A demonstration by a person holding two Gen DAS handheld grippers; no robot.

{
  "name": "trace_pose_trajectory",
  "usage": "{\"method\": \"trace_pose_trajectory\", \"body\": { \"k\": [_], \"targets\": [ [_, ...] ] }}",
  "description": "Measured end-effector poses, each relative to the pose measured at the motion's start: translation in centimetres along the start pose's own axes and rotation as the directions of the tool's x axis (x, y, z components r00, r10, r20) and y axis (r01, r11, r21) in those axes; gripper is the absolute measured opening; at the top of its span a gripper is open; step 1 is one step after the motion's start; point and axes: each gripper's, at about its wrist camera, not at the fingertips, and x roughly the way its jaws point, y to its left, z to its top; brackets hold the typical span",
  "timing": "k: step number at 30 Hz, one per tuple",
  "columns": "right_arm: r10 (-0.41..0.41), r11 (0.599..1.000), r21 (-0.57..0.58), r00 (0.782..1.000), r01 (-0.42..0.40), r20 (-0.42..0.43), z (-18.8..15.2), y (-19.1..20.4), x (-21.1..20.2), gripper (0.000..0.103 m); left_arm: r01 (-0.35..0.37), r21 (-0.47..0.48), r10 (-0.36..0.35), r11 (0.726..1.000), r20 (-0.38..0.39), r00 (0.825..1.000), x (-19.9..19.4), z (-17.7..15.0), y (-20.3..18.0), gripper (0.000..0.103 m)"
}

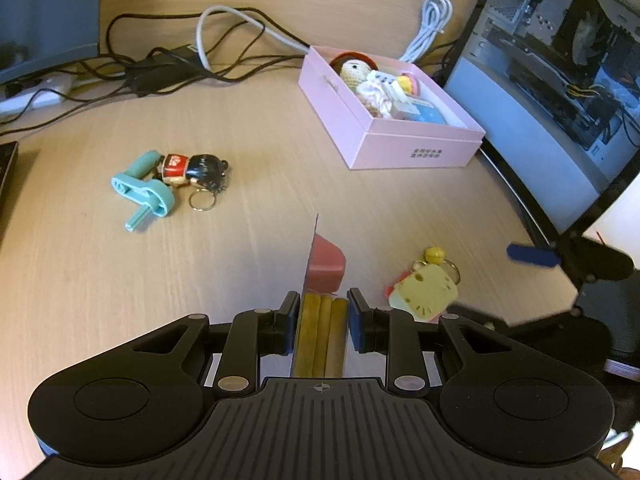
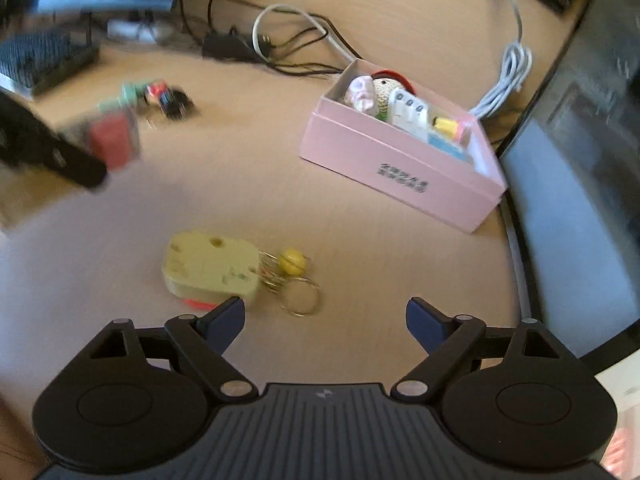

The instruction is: Organize objects

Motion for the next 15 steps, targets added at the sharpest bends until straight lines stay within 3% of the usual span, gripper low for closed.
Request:
{"method": "trace_pose_trajectory", "body": {
  "k": [4, 9, 15],
  "targets": [
    [0.159, 0.981, 0.115, 0.987, -0.159, 0.01, 0.5, 0.4, -0.5, 0.093, -0.004, -0.016, 0.004, 1.0, -0.006, 1.0, 0.1, -0.2, 0.4, 0.029],
    [0.149, 0.988, 0.043, 0.988, -0.151, 0.041, 1.0, 2.6, -0.4, 0.091, -0.028, -0.054, 0.026, 0.998, -0.038, 0.999, 0.4, -0.9, 1.5, 0.029],
    [0.177, 0.974, 0.136, 0.984, -0.18, 0.03, 2.3, 3.1, 0.7, 0.088, -0.048, -0.049, 0.045, 0.998, -0.06, 0.997, 0.2, -1.4, 1.7, 0.029]
  ]
}}
